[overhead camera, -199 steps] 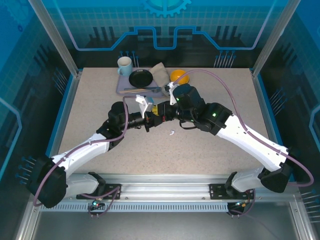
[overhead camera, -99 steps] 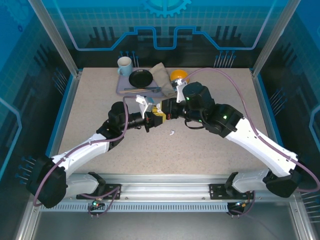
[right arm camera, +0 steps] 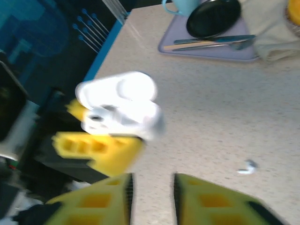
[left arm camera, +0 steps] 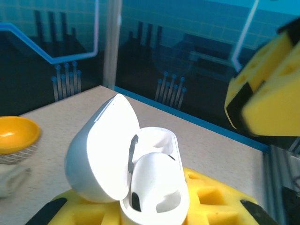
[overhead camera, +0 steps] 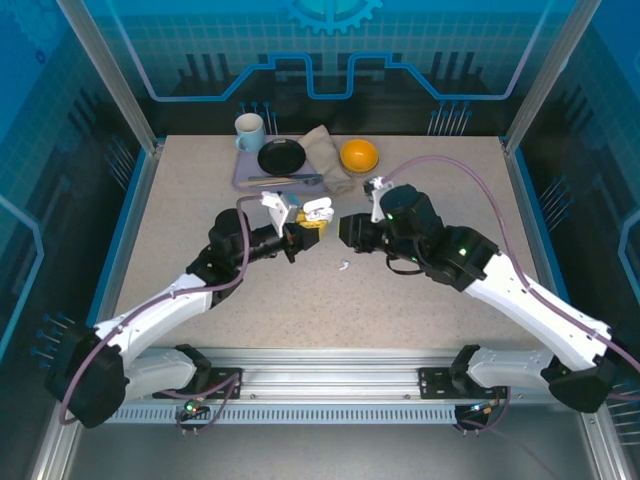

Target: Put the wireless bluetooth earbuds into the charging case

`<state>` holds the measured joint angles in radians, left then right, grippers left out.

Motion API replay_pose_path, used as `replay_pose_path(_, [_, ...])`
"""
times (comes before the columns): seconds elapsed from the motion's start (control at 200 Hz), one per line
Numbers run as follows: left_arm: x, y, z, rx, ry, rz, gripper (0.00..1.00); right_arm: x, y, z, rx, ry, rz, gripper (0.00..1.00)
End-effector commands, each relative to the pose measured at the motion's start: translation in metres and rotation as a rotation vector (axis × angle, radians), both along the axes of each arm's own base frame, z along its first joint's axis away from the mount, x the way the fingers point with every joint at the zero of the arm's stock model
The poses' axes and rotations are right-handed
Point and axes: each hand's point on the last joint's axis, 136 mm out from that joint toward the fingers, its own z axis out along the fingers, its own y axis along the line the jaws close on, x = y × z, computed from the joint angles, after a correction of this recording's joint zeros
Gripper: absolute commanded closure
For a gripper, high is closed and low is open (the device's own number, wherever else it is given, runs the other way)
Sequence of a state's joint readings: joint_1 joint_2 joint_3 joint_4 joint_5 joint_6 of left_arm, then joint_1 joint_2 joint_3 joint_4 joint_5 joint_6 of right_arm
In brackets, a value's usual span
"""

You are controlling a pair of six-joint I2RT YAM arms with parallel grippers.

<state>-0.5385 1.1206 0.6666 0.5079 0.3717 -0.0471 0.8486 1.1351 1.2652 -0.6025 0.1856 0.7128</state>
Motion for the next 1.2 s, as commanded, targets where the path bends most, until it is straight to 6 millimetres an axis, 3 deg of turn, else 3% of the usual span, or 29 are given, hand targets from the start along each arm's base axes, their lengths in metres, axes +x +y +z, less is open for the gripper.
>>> replay_pose_path(0.0, [0.011,0.027,0.014,-0.008,-0.094,0.162,1.0,0.002,-0.031,-0.035,-0.094,0.051,-0.108,0.49])
replay_pose_path(0.06, [0.013,0.034,0.013,-0.008,-0.094,0.202,1.0,0.004,-0.036,-0.065,-0.146,0.12,-0.131,0.34])
replay_pose_path(0.17, [0.013,0.045,0.013,-0.012,-0.1,0.257,1.0,0.013,-0.041,-0.112,-0.256,0.242,-0.197,0.21])
replay_pose_path(0.56, [0.011,0.068,0.019,-0.037,-0.115,0.356,1.0,0.062,-0.016,-0.212,-0.488,0.511,-0.41,0.17])
replay_pose_path(0.835, [0.005,0.077,0.02,-0.054,-0.119,0.37,1.0,0.076,-0.006,-0.263,-0.672,0.586,-0.398,0.16])
replay_pose_path(1.196, [0.005,0.079,0.02,-0.059,-0.119,0.373,1.0,0.067,-0.019,-0.289,-0.763,0.617,-0.397,0.16])
